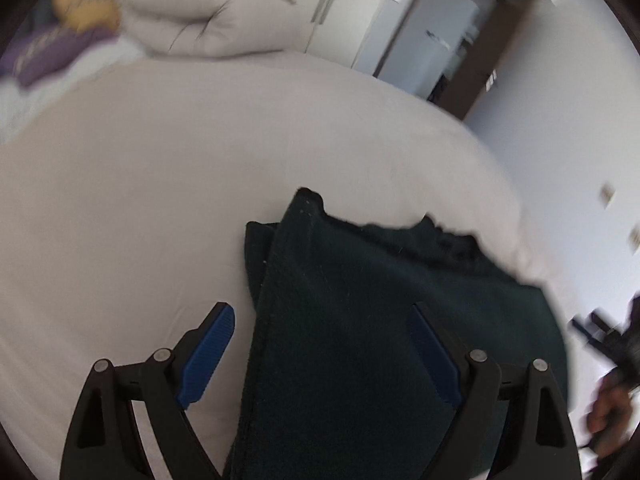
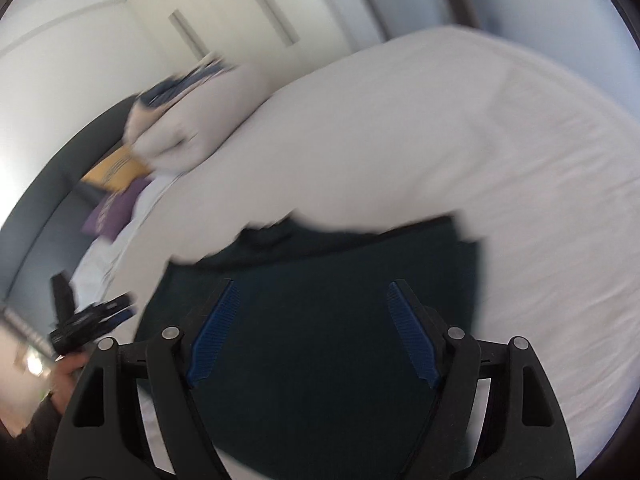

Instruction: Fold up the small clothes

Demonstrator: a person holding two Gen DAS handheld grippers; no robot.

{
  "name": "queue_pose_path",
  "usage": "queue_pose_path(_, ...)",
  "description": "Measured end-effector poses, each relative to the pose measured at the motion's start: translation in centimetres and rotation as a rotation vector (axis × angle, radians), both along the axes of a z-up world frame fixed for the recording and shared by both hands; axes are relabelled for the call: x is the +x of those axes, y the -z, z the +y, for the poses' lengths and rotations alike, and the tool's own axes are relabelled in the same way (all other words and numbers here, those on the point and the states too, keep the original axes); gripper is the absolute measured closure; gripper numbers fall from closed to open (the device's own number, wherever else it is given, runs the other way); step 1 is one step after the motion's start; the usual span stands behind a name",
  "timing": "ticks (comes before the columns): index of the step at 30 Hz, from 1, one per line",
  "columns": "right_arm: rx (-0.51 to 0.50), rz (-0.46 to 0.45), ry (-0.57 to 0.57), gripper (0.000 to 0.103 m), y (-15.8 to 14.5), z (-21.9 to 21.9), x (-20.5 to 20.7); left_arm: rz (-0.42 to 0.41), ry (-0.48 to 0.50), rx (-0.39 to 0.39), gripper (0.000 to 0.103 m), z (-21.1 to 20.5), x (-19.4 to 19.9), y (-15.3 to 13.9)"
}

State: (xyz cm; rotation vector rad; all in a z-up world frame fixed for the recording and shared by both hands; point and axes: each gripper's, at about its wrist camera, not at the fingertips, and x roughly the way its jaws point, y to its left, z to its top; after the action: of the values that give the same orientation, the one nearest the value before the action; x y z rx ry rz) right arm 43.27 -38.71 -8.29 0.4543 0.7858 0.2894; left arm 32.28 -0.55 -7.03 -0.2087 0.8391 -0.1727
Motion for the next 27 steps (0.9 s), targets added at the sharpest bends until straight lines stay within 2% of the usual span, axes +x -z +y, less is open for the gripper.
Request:
queue_pose_path(2,0.020,0.031,-0.026,0.027,1.7,1.8,0.5,0.019,0.000,0.144,0.014,-1.5,0.5,1.3)
queue_pose_path(4,0.096,0.104,-0.021,0.027,4.5,2.1,1.4,0.091,0.007,0.207,0.015,-1.9,1.4,3.1)
queue_pose_path(5,0.121,0.125,0.004,0.028,5.8,2.0,0.9,0.110,0.003,0.201,0.014,-1.8,1.6,4.0)
queue_pose_path(7,0.226,0.107,0.048,0.033,7.0,0.3,0.6,0.097,-0.004,0.180,0.012,-1.5,1.3,4.4)
queue_pose_path(9,0.255,0.086,0.134,0.034,6.9,-1.5,-0.2,0.093,-0.003,0.206,0.011,-1.9,1.3,4.4)
queue_pose_path(10,0.271,0.070,0.214,0.034,6.6,-3.0,-1.2,0.094,-0.005,0.215,0.009,-2.0,1.4,4.5)
queue_pose_path(13,0.400,0.015,0.373,0.032,6.2,-5.1,-3.9,0.094,-0.011,0.211,0.007,-1.7,1.3,4.7)
queue_pose_path(16,0.412,-0.026,0.272,0.032,5.1,-1.6,-4.6,0.085,-0.009,0.213,0.007,-1.6,1.1,5.0)
queue_pose_path(19,0.430,0.025,0.094,0.032,5.7,4.0,-3.5,0.086,-0.008,0.212,0.007,-1.6,1.1,5.1)
queue_pose_path(22,0.432,0.113,-0.021,0.032,8.1,9.0,-1.8,0.086,-0.003,0.210,0.007,-1.6,1.2,5.1)
queue_pose_path(24,0.427,0.173,-0.036,0.032,9.8,10.6,-1.3,0.084,-0.002,0.207,0.007,-1.5,1.2,5.1)
queue_pose_path(27,0.488,0.134,0.002,0.034,10.9,9.9,-2.5,0.074,0.001,0.196,0.007,-1.4,1.1,5.2)
